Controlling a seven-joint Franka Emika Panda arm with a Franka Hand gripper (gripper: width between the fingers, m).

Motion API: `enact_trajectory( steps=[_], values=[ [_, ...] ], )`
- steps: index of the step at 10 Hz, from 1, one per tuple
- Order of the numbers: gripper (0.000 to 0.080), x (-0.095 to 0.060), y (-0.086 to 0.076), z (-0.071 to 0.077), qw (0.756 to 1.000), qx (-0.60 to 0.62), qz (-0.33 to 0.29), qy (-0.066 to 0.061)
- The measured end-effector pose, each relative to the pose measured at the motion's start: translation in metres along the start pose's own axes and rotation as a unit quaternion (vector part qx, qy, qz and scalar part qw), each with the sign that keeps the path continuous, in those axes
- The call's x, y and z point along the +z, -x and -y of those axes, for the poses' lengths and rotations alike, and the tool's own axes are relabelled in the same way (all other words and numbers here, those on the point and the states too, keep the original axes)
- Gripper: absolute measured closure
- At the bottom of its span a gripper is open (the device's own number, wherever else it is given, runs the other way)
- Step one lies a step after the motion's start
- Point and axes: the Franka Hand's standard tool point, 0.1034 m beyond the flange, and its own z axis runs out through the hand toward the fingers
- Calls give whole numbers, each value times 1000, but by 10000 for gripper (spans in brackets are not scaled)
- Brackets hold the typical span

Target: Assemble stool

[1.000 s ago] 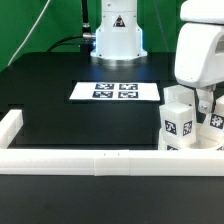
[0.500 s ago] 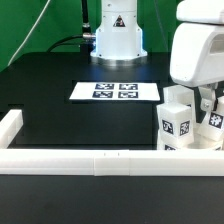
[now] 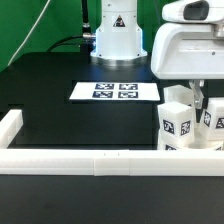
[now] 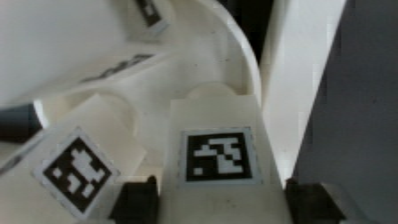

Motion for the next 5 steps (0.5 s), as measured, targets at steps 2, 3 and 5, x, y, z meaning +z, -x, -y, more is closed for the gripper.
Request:
enact_trajectory(
  steps=[2,3,5],
  values=[
    [461,0,0,0,997,72,0,0],
    [461,0,0,0,995,101,0,0],
    [461,1,0,0,984,178,0,-4]
  ],
)
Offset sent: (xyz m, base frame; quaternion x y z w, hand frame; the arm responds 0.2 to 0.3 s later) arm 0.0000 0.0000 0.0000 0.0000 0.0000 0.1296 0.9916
